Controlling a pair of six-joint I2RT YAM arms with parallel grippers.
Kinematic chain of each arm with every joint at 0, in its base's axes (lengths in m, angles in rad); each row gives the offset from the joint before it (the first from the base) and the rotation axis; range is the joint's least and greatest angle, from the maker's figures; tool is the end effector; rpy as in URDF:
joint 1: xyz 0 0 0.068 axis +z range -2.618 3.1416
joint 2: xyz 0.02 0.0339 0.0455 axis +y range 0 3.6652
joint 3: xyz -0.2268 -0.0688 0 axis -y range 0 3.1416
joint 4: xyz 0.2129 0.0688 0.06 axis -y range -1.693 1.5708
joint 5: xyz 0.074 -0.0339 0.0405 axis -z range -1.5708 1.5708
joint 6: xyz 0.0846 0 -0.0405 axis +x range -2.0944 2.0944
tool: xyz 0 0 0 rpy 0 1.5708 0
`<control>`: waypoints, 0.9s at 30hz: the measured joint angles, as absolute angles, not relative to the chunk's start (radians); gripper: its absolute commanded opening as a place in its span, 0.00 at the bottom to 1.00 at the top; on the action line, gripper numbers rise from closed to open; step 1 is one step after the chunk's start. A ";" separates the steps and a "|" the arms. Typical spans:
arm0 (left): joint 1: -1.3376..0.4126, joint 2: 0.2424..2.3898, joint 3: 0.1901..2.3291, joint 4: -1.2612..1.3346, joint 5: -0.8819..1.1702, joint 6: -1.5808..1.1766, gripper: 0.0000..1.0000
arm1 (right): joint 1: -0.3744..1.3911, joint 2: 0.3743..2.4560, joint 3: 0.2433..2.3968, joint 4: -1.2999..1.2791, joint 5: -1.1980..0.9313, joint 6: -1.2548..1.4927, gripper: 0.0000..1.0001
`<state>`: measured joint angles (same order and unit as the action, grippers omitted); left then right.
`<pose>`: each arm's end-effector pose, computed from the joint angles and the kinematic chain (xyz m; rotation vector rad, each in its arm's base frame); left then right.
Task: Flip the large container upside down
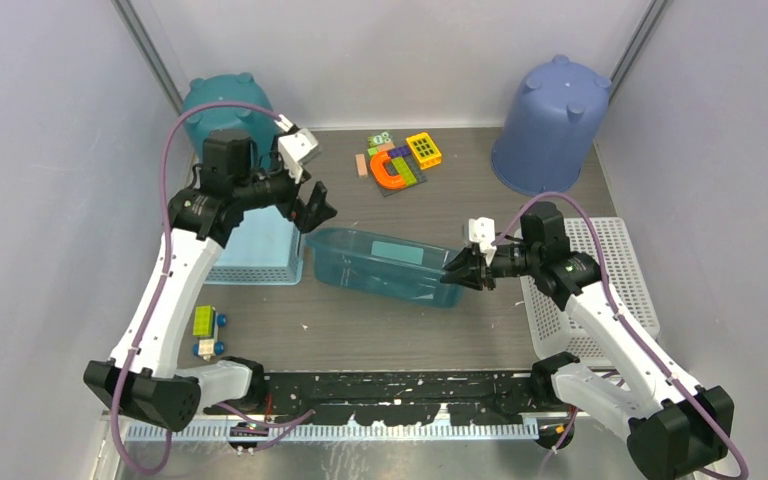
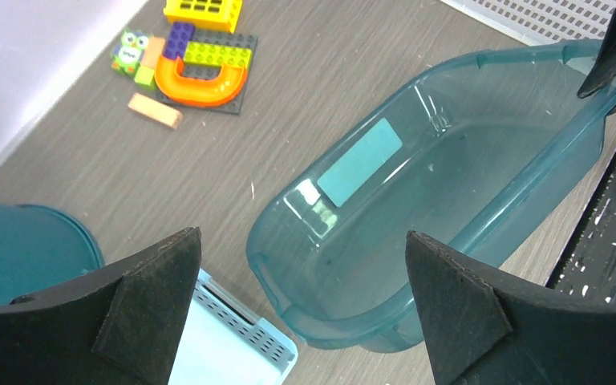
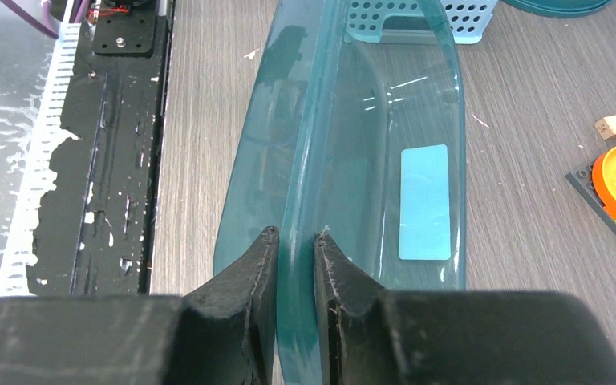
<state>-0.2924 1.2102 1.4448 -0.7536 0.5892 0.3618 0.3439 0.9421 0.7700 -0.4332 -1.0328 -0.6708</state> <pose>0.2339 -0.1195 0.3620 0.9817 1.7909 -0.5694 0.1668 0.1369 0.2528 -1.4083 1.3771 0.8966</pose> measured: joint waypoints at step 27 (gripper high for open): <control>-0.048 1.115 1.257 -0.819 0.956 0.663 1.00 | 0.270 0.943 0.768 -0.353 -1.056 -0.478 0.09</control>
<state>-0.0479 1.1149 1.2568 -0.8192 0.9562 0.6628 0.2699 0.9432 0.7681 -0.3527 -1.0557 -0.4778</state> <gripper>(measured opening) 0.996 0.248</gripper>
